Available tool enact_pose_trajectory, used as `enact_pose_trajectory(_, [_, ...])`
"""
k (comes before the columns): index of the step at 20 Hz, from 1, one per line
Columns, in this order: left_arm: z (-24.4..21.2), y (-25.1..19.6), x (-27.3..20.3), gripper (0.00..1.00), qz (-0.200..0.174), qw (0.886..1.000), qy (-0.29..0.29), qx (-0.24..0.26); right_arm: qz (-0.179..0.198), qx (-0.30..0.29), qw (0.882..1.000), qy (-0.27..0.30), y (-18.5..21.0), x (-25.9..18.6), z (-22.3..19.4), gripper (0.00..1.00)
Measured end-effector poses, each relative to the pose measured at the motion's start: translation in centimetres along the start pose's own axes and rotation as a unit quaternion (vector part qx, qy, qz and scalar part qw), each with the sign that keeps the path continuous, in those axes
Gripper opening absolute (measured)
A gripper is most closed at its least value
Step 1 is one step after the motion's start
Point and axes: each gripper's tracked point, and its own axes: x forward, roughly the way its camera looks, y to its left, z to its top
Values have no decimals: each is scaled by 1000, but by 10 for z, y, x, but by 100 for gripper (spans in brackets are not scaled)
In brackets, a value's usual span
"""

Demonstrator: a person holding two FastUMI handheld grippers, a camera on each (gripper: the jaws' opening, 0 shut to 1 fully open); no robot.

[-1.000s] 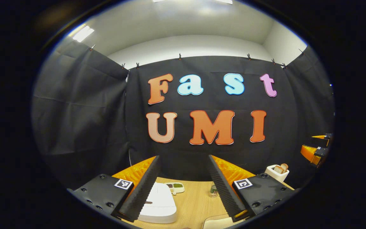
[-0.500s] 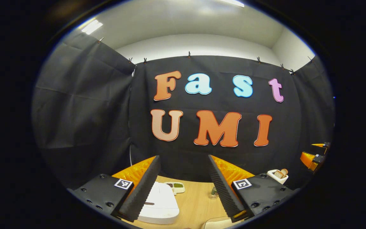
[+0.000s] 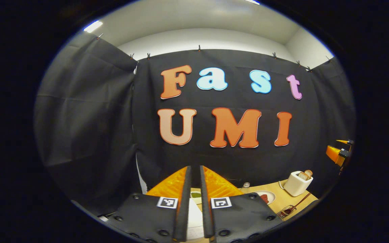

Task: Close the left gripper, press the button to open the rice cooker; take a wooden spoon from the chopstick holder with the right hand, scoop a spoonful of rice and pour it into the rice cooker, then put the wooden spoon back into the chopstick holder.

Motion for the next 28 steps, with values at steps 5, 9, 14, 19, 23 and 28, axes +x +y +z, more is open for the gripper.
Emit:
enact_pose_trajectory(5, [-58,16,35,7,-20,993,119,1,-28,-11,999,21,5,-8,-13,95])
enact_pose_trajectory(9, [-113,31,52,7,-19,972,235,-15,-52,-20,998,38,-1,-17,-27,95])
enact_pose_trajectory(14, [-187,46,53,7,-12,924,377,-59,-80,0,994,74,-6,-32,-55,95])
enact_pose_trajectory(19, [-244,41,47,8,-25,865,476,-157,-122,10,988,93,-28,-49,-71,95])
enact_pose_trajectory(23, [-283,50,46,7,-11,841,513,-174,-150,20,983,103,-42,-61,-81,95])
enact_pose_trajectory(28, [-285,58,42,5,6,842,514,-164,-161,19,979,120,-51,-69,-94,95])
